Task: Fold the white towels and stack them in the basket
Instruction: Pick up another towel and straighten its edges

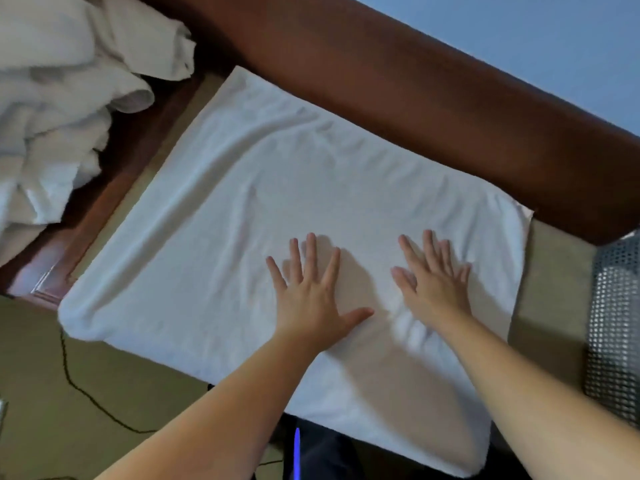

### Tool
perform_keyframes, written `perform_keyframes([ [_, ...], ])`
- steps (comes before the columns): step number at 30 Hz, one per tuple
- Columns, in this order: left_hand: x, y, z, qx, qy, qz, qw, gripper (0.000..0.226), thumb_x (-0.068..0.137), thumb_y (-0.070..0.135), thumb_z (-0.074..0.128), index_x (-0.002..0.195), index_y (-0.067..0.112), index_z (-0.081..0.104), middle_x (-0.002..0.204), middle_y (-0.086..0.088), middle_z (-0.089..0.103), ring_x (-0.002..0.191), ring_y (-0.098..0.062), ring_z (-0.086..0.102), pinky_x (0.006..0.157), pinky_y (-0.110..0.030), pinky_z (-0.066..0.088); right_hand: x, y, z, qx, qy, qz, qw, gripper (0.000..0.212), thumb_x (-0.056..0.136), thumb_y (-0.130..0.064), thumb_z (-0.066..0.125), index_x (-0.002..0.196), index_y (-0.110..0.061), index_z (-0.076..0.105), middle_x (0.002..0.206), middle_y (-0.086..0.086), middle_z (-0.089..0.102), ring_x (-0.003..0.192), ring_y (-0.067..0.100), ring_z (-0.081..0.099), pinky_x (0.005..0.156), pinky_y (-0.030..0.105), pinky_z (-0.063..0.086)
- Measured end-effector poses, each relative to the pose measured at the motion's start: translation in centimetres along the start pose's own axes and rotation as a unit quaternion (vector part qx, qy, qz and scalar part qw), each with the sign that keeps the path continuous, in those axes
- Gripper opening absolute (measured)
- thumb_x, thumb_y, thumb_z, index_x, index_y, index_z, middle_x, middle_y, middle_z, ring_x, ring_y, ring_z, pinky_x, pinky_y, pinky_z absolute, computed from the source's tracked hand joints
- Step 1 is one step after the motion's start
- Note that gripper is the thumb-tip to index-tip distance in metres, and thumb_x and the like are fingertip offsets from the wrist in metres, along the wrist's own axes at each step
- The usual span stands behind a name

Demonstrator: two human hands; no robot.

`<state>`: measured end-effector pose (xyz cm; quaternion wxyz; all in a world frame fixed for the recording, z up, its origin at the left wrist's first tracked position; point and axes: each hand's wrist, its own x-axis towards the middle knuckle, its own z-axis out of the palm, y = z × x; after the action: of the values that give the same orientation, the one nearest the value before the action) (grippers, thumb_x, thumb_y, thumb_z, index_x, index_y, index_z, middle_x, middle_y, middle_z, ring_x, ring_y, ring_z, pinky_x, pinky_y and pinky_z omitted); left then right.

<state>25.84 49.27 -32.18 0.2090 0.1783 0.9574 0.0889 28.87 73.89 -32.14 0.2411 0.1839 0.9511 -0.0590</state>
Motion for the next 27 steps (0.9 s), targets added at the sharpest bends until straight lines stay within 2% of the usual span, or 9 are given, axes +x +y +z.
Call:
perform_keyframes([
  [3,0.9,2.8,0.6,0.001,-0.002,-0.013,1.0,0.126,0.066,0.107,0.019,0.165,0.034,-0.007,0.168,-0.013,-0.031,0.152,-0.042,-0.031,0.114,-0.076,-0.013,2.1,4.2,-1.3,0.006,0.012,0.02,1.0,0.063,0.096,-0.079,0.007,0.149,-0.065,-0.024,0.169,-0.011,-0.029,0.157,0.026,-0.024,0.123,0.066,-0.007],
  [7,1.8,5.2,1.8,0.01,0.006,-0.03,0.999,0.132,0.06,0.112,0.013,0.163,0.035,-0.016,0.169,-0.013,-0.028,0.153,-0.045,-0.028,0.111,-0.079,-0.011,5.9,10.1,-2.2,0.023,0.037,0.075,0.996,0.068,0.093,-0.083,0.005,0.152,-0.063,-0.021,0.17,-0.006,-0.028,0.158,0.027,-0.023,0.126,0.057,-0.009],
  [13,2.0,5.9,2.2,0.035,0.025,-0.044,0.998,0.135,0.059,0.112,0.016,0.166,0.033,-0.006,0.172,-0.015,-0.018,0.155,-0.045,-0.02,0.113,-0.08,-0.006,9.8,15.3,-4.1,0.066,0.081,0.099,0.99,0.08,0.095,-0.083,0.016,0.163,-0.046,-0.006,0.173,0.0,-0.02,0.159,0.022,-0.017,0.128,0.04,-0.011],
  [16,2.1,6.2,2.0,0.035,0.01,-0.05,0.998,0.136,0.058,0.113,0.017,0.165,0.034,-0.009,0.171,-0.015,-0.02,0.155,-0.045,-0.022,0.113,-0.079,-0.007,10.6,14.6,-4.0,0.105,0.091,0.139,0.981,0.079,0.1,-0.075,0.021,0.166,-0.037,0.0,0.173,0.005,-0.016,0.16,0.026,-0.014,0.129,0.047,-0.007],
  [19,2.1,6.6,1.8,0.028,-0.01,-0.05,0.998,0.136,0.057,0.113,0.018,0.165,0.036,-0.01,0.172,-0.012,-0.021,0.155,-0.043,-0.023,0.115,-0.077,-0.01,10.3,9.1,-4.4,0.158,0.118,0.167,0.966,0.077,0.104,-0.06,0.032,0.167,-0.023,0.007,0.174,0.011,-0.009,0.16,0.03,-0.011,0.127,0.057,-0.004],
  [21,1.8,6.2,1.4,0.001,0.002,-0.055,0.998,0.129,0.06,0.112,0.024,0.165,0.04,-0.001,0.174,-0.008,-0.01,0.159,-0.039,-0.012,0.119,-0.071,-0.007,9.3,3.1,-4.8,0.152,0.134,0.067,0.977,0.074,0.106,-0.052,0.038,0.167,-0.023,0.009,0.174,0.01,-0.007,0.16,0.03,-0.008,0.128,0.056,-0.002],
  [23,1.8,4.9,0.6,-0.039,0.065,-0.064,0.995,0.113,0.07,0.104,0.036,0.163,0.042,0.017,0.172,-0.005,0.016,0.157,-0.034,0.016,0.12,-0.063,0.015,8.4,-3.3,-5.1,0.142,0.116,-0.084,0.98,0.07,0.108,-0.045,0.039,0.167,-0.025,0.009,0.175,0.006,-0.007,0.16,0.028,-0.009,0.129,0.053,-0.001],
  [25,2.2,2.0,-0.5,-0.065,0.15,-0.107,0.981,0.102,0.076,0.095,0.047,0.16,0.039,0.028,0.165,-0.004,0.032,0.148,-0.031,0.036,0.112,-0.055,0.032,7.9,-9.4,-5.0,0.129,0.072,-0.209,0.967,0.065,0.11,-0.04,0.037,0.167,-0.029,0.009,0.175,0.002,-0.007,0.16,0.025,-0.01,0.129,0.052,-0.001],
  [27,2.9,-2.1,-1.6,-0.074,0.206,-0.191,0.957,0.106,0.077,0.093,0.049,0.161,0.034,0.027,0.169,-0.005,0.027,0.153,-0.031,0.029,0.117,-0.054,0.029,7.9,-14.7,-4.6,0.111,0.047,-0.296,0.948,0.062,0.11,-0.036,0.036,0.167,-0.03,0.013,0.175,0.001,-0.004,0.161,0.024,-0.009,0.129,0.052,-0.002],
])
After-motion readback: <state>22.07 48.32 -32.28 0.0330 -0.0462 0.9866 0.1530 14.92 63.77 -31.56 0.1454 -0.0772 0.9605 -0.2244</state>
